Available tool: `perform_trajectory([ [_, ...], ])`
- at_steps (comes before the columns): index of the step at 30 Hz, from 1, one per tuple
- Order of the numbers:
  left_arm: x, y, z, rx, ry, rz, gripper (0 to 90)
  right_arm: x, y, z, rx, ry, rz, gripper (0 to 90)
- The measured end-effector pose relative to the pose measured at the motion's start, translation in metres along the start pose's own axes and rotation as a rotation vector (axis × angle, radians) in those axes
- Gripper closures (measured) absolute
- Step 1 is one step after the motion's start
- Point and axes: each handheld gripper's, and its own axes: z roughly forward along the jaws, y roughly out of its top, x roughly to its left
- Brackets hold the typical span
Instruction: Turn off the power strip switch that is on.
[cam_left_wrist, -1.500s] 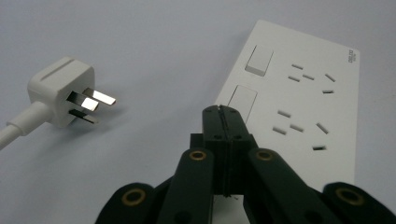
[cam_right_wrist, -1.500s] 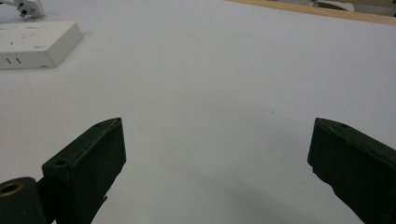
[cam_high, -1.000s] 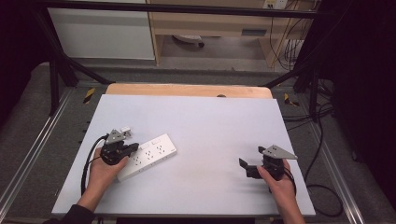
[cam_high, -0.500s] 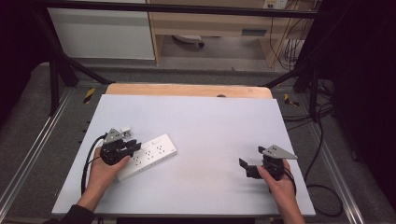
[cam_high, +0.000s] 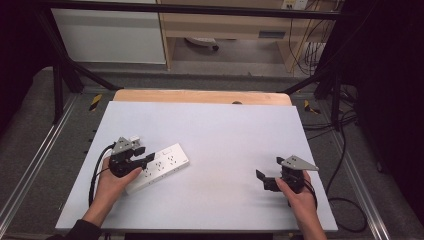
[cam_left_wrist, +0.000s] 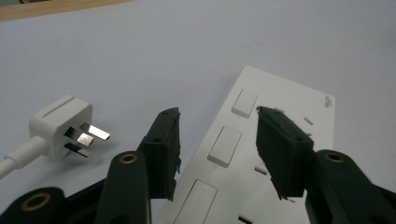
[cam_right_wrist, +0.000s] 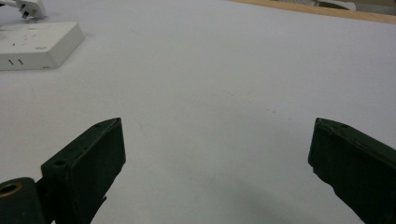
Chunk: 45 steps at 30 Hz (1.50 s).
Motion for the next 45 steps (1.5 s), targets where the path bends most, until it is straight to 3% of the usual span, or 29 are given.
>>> perform_trajectory([
  [9, -0.002, 0.001, 0.001, -0.011, 0.004, -0.009, 34.1, 0.000, 0.000, 0.000, 0.001, 0.000, -0.001, 4.3],
  [15, -0.004, 0.004, 0.001, -0.037, 0.002, -0.032, 11.1, 0.000, 0.000, 0.000, 0.001, 0.000, -0.002, 4.2],
  [17, -0.005, 0.005, 0.000, -0.047, 0.001, -0.030, 7.2, 0.000, 0.000, 0.000, 0.001, 0.000, -0.002, 4.2],
  [27, -0.008, 0.007, -0.003, -0.082, 0.012, -0.020, 6.7, 0.000, 0.000, 0.001, 0.002, 0.000, 0.000, 4.1],
  [45, -0.013, 0.009, -0.009, -0.145, -0.024, -0.008, 6.0, 0.000, 0.000, 0.001, 0.003, -0.002, -0.001, 4.0],
])
